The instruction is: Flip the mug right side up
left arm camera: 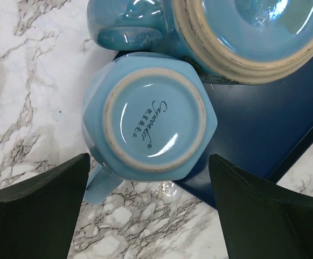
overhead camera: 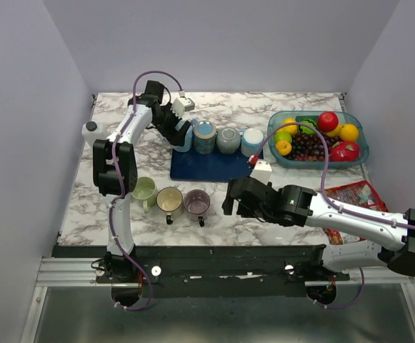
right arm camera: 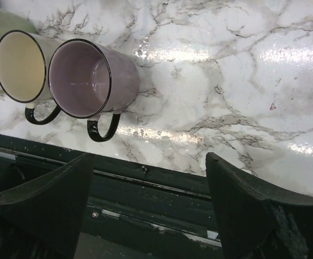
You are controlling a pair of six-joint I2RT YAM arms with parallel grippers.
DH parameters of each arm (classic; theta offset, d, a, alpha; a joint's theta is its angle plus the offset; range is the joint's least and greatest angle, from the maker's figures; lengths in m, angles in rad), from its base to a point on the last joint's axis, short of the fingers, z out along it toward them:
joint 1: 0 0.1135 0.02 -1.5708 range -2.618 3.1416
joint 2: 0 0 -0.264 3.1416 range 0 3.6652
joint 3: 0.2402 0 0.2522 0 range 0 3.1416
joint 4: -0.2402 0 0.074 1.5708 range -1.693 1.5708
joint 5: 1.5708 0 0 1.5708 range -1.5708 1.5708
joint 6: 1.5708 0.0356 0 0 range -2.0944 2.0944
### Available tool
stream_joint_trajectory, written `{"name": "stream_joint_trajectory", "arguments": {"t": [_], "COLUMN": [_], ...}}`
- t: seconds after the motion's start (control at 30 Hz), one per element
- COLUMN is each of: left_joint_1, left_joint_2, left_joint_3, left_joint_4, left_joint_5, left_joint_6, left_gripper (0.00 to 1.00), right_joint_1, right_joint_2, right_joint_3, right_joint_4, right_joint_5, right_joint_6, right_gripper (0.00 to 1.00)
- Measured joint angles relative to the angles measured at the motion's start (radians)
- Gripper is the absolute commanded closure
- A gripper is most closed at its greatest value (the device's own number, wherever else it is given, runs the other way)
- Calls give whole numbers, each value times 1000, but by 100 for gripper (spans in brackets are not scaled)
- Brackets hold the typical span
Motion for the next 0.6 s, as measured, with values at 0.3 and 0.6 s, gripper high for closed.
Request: {"name": "stream_joint_trajectory", "arguments": {"t": [0.3,0.6], "left_joint_1": [0,2], "left_joint_2": [5,-22], "left_joint_3": [-14,-116], "left_joint_4": [49,89], "left_joint_5": [-2,-59], "left_joint_6": [-65,-161], "left_gripper": [29,30], "right_joint_1": [0,0], "right_joint_2": [-9,3], "right_joint_3": [-22,-38], "right_joint_4": [2,56], "right_joint_5": [-6,-20], "right_joint_6": [17,13], "right_gripper": [9,10]}}
